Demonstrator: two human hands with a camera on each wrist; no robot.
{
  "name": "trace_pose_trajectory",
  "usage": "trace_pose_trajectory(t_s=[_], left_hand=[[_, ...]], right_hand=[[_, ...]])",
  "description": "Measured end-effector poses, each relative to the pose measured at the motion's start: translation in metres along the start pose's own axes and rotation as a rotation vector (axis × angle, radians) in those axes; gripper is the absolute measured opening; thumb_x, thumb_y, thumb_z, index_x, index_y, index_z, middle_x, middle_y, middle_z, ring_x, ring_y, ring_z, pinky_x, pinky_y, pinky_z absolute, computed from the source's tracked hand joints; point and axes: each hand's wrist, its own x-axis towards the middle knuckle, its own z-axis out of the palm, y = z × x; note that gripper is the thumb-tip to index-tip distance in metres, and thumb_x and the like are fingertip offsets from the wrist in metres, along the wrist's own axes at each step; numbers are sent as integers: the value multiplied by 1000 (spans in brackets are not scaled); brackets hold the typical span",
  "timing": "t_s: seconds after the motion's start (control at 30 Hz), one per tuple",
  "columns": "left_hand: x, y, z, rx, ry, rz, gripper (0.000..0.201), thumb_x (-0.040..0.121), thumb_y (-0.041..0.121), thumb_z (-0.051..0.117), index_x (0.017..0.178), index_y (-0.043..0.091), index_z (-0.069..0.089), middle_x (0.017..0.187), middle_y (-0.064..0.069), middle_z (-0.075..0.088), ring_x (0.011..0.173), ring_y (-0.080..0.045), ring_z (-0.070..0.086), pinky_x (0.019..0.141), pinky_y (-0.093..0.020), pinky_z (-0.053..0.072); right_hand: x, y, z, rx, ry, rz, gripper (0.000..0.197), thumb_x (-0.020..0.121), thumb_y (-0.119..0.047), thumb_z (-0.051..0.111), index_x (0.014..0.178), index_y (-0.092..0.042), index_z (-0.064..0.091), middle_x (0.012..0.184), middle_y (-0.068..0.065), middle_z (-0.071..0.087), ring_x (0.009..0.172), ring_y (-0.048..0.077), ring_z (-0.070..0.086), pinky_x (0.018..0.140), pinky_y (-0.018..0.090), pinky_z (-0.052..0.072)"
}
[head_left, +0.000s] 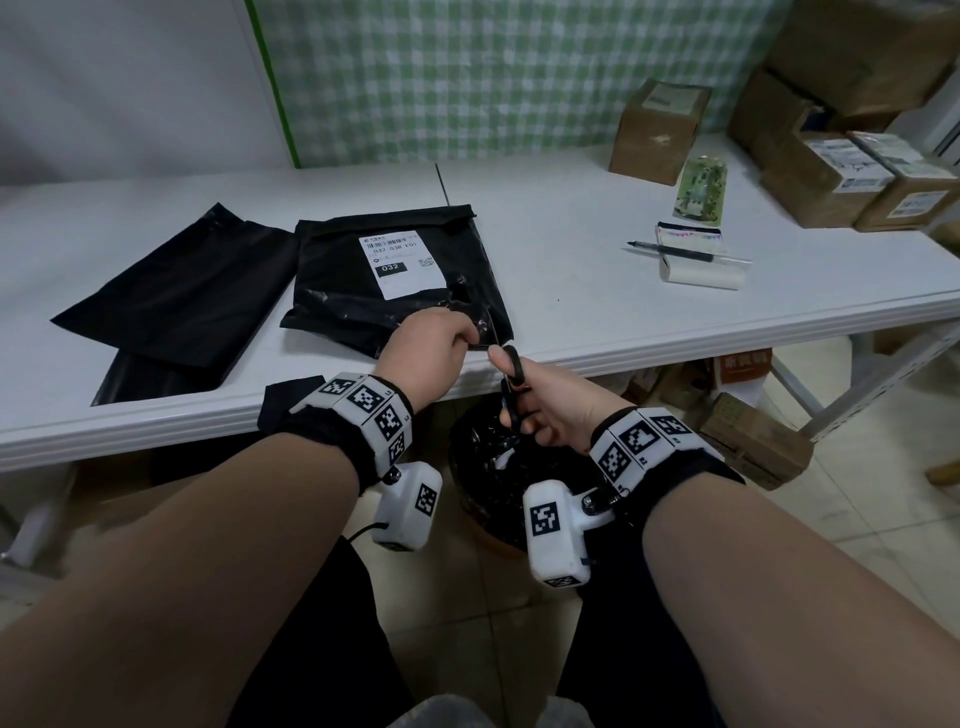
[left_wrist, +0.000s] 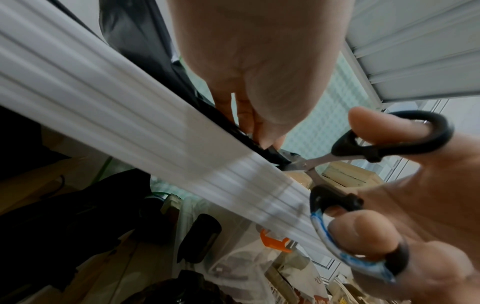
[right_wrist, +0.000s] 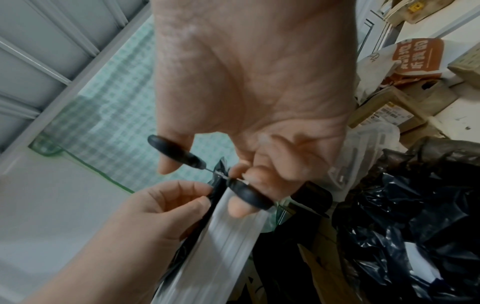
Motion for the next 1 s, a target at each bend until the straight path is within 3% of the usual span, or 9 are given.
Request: trace_pose_trajectory(t_s=[0.1, 0.2, 0.37, 0.43, 0.57, 0.7, 0.83, 1.0], left_hand=[[1, 1, 1, 24, -20, -6, 22, 85, 16, 58, 105, 15, 65, 104, -6, 58, 103, -21, 52, 86, -30, 43], [6, 3, 4, 46, -28, -23, 24, 83, 22, 62, 106, 18, 65, 108, -5, 58, 107, -22, 52, 90, -37, 46], [9, 7, 10, 15, -29, -16, 21, 86, 14, 55, 97, 14, 72, 101, -5, 68, 101, -23, 59, 90, -37, 46], [9, 6, 11, -29, -13, -24, 20, 85, 11, 55, 95, 13, 73, 98, -6, 69, 97, -24, 61, 89, -37, 46], [10, 5, 11, -73, -18, -39, 20, 84, 10, 56, 94, 13, 73, 98, -6, 69, 97, -22, 61, 89, -34, 46], [11, 4, 11, -71, -35, -42, 19, 85, 11, 56, 95, 14, 73, 99, -4, 70, 98, -20, 61, 89, -28, 44], [11, 3, 11, -99, -31, -49, 18, 86, 11, 57, 94, 14, 73, 99, -2, 70, 97, -17, 61, 85, -19, 38], [9, 4, 7, -117, -52, -52, 16, 86, 10, 58, 92, 14, 72, 94, 0, 69, 88, -12, 58, 79, -18, 37]], right_hand=[[0, 2, -1, 11, 9, 9, 56, 78, -69, 53, 95, -16, 55, 67, 1, 58, 47, 8, 37, 40, 17, 20], [1, 3, -3, 7, 15, 12, 62, 76, -70, 55, 105, -16, 57, 68, 0, 60, 46, 7, 38, 38, 15, 20], [1, 1, -3, 30, -15, 36, 72, 75, -72, 53, 114, -11, 55, 70, 4, 64, 45, 10, 53, 36, 15, 30], [1, 1, -2, 24, -35, 37, 69, 78, -71, 50, 111, -11, 55, 71, 5, 63, 48, 12, 58, 37, 15, 34], [3, 1, 2, 1, -26, 3, 56, 82, -68, 48, 94, -14, 55, 60, 1, 54, 41, 10, 44, 38, 17, 29], [9, 3, 0, -38, -4, -68, 47, 85, -64, 50, 86, -17, 56, 54, -1, 49, 36, 7, 31, 34, 17, 21], [11, 5, -5, -44, -15, -97, 44, 83, -63, 54, 87, -19, 58, 53, -2, 47, 37, 7, 27, 35, 17, 20], [11, -4, -8, 1, -40, -59, 45, 79, -65, 55, 84, -20, 57, 54, -1, 47, 37, 7, 26, 35, 17, 19]])
